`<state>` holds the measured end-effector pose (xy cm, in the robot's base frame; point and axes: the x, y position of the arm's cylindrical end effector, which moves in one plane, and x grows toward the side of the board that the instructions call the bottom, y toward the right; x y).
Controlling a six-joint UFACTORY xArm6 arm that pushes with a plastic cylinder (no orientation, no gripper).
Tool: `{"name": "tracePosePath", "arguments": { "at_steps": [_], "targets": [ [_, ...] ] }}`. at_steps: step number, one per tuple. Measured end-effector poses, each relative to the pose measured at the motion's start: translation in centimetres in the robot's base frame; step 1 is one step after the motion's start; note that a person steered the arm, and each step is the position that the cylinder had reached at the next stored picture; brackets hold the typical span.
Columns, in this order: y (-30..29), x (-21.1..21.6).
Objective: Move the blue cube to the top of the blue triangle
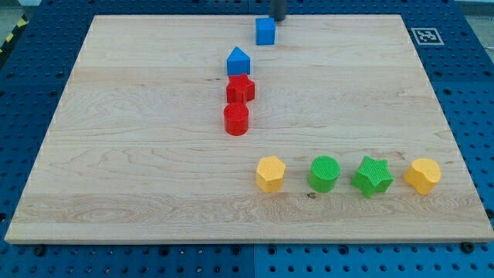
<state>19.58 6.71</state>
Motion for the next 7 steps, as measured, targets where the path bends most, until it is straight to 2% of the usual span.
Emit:
{"name": "tracePosePath", "arguments": {
  "at_steps": [3,5,7],
  "targets": [
    [-1.2,5.1],
    [-4.5,5.2],
    [-5.1,6.3]
  ]
}}
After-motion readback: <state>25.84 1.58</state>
